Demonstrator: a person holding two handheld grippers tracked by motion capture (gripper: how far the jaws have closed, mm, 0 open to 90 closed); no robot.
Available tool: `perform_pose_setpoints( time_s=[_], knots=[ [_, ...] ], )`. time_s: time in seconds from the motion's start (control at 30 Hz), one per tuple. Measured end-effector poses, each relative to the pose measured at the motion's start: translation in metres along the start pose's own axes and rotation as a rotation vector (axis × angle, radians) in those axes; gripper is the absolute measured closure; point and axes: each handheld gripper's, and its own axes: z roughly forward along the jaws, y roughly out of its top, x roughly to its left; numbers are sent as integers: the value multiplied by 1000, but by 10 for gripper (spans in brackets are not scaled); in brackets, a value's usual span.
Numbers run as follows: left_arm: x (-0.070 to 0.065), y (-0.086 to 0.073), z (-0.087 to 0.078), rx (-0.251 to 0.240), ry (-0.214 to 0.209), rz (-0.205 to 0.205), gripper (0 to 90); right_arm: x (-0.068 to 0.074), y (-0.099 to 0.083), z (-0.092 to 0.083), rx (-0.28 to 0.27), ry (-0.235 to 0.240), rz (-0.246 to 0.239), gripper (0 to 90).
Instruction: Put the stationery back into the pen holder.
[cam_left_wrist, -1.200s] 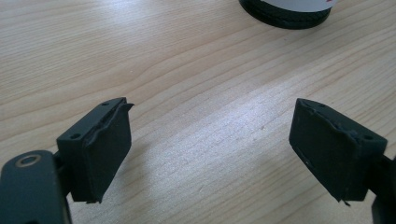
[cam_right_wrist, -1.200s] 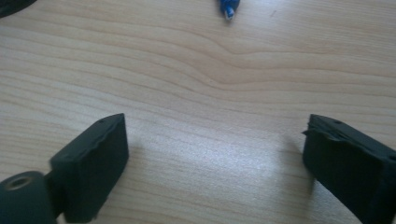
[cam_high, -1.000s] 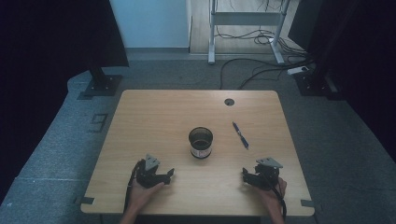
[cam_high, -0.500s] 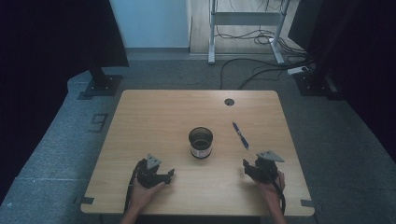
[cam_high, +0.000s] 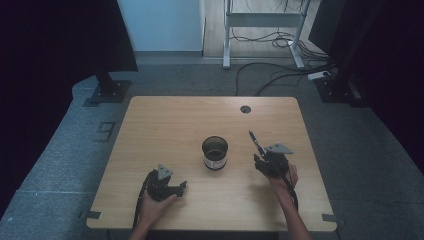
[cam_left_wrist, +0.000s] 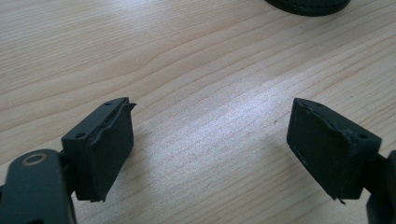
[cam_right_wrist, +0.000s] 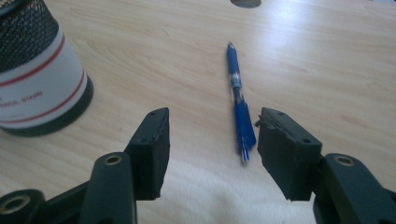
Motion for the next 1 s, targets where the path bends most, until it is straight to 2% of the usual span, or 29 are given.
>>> perform_pose_setpoints(
  time_s=[0.23,0.43,0.57,0.63,0.73,0.87,1.0],
  knots=[
    [0,1,1,12,-1,5,152,-1,15,15,12,10,-15,448],
    [-1,1,1,16,-6,11,151,-9,27,31,23,37,14,464],
    [-1,1,2,17,-9,14,151,-13,33,42,44,41,5,468],
    [-1,1,2,19,-11,13,151,-15,34,48,37,41,7,478],
    [-1,1,2,21,-14,15,151,-19,37,57,65,43,8,478],
    [-1,1,3,26,-18,16,150,-22,41,65,56,46,15,492],
    [-1,1,3,31,-21,18,149,-25,46,75,91,45,15,491]
  ],
)
